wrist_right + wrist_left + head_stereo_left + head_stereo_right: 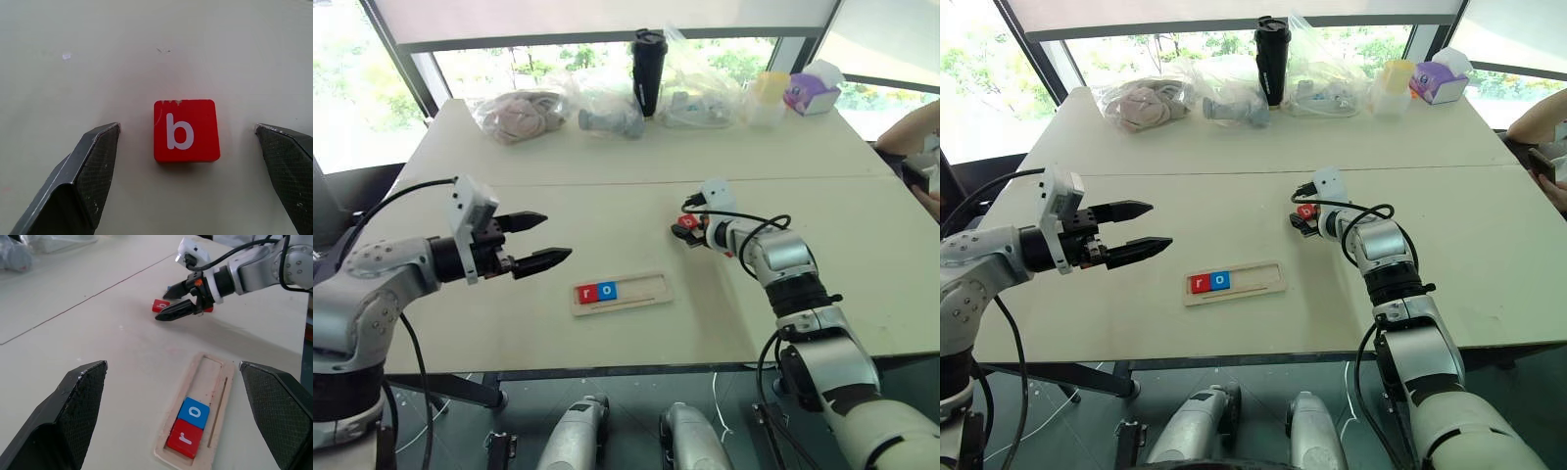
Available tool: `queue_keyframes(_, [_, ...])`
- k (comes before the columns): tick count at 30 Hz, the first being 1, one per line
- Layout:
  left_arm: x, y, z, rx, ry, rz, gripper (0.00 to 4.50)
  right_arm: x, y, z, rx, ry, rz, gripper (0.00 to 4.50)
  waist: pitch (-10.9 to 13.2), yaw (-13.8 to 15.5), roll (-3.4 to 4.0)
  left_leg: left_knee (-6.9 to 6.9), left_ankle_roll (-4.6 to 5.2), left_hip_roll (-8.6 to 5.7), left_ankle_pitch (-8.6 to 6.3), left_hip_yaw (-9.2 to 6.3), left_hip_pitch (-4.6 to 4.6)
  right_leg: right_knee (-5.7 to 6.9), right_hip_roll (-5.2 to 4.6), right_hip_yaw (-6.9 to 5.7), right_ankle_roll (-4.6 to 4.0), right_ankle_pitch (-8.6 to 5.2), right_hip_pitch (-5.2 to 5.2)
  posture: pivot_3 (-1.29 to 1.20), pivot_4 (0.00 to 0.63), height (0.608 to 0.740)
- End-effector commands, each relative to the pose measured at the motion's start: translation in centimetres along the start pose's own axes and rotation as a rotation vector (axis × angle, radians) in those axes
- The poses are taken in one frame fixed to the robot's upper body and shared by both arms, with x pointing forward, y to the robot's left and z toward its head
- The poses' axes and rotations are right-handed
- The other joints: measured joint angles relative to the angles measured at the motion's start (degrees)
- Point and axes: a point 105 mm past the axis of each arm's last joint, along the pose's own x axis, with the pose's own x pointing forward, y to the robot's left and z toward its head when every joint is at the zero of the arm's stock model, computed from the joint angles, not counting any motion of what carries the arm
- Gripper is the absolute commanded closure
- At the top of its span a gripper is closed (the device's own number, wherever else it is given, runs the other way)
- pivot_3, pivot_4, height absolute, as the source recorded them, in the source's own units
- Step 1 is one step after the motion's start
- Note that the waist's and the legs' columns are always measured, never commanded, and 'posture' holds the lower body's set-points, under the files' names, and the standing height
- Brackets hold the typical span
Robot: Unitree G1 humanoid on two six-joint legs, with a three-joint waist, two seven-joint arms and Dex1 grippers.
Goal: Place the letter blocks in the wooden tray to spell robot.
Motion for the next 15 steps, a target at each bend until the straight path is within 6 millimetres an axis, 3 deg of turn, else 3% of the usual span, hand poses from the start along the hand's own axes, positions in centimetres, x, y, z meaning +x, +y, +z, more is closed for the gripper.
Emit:
queue_keyframes(1, [-0.4,-0.3,1.0,0.039,-0.036,0.021,0.02,0.1,0.5,1.1,-0.004,-0.033,0.018,0.0,0.0,-0.02,0.0,0.0,-0.01,0.0,0.0,0.0,0.0,0.0,0.0,0.0,-0.02,0.0,0.0,0.0,0.15,0.74])
queue_keyframes(4, [-0.3,-0.3,0.9,0.037,-0.034,0.021,0.0,0.3,1.0,1.0,0.007,-0.035,0.03,0.78,-0.01,-0.06,0.0,0.0,-0.04,0.01,-0.01,0.0,0.0,0.0,0.0,0.01,-0.02,0.0,-0.02,0.0,0.15,0.74])
queue_keyframes(9, [0.1,-0.4,1.0,0.04,-0.029,0.006,0.0,0.4,1.4,0.9,0.008,-0.032,0.03,3.33,-0.01,-0.07,0.01,-0.04,-0.07,0.01,-0.01,0.01,0.01,0.0,0.01,0.01,-0.02,0.01,-0.07,0.0,0.15,0.74])
queue_keyframes(12, [0.4,-0.7,1.0,0.045,-0.029,-0.011,0.0,-0.2,1.0,1.6,-0.002,-0.06,0.013,3.33,-0.01,-0.06,0.01,-0.06,-0.08,0.01,-0.02,0.01,0.01,0.0,0.01,0.01,-0.03,0.01,-0.07,0.0,0.15,0.74])
queue_keyframes(15, [1.0,-1.1,0.7,0.073,-0.013,-0.025,0.0,-3.8,-0.2,4.2,0.005,-0.172,-0.021,3.33,0.01,0.54,0.04,-0.08,-0.08,0.01,-0.01,0.0,-0.03,0.0,0.0,0.02,-0.03,0.0,-0.12,0.0,0.15,0.74])
